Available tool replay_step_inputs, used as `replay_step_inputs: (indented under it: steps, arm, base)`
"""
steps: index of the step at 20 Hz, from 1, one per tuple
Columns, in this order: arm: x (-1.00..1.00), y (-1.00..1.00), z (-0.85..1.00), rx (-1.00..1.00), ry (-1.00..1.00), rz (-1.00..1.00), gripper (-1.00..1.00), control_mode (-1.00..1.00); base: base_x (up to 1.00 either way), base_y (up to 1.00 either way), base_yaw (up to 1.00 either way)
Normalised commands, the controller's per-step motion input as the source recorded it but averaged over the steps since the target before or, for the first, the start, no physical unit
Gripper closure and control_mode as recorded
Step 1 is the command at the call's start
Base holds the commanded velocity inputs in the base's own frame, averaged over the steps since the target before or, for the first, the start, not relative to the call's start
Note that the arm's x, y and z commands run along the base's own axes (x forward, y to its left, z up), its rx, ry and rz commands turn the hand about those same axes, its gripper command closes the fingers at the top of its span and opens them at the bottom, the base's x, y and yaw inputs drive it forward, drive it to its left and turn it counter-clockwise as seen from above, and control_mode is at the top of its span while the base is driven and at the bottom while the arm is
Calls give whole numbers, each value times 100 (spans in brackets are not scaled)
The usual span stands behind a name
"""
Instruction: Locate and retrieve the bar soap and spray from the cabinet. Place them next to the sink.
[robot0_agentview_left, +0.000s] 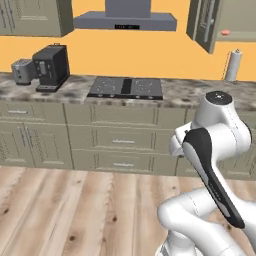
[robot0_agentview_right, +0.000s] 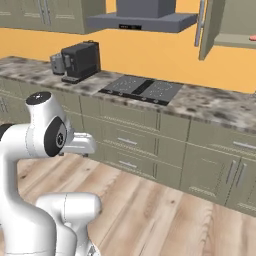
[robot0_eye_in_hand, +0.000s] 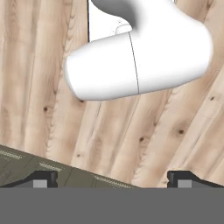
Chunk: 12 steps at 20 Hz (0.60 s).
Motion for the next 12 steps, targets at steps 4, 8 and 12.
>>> replay_step_inputs:
  steps: [4, 8, 12]
  arm:
    - [0, 0, 0, 0, 0, 0, -100, 100]
    - [0, 0, 0, 0, 0, 0, -100, 100]
    - [0, 0, 0, 0, 0, 0, -100, 100]
  base:
    - [7, -42, -33]
    - [23, -51, -27]
    - [25, -63, -19]
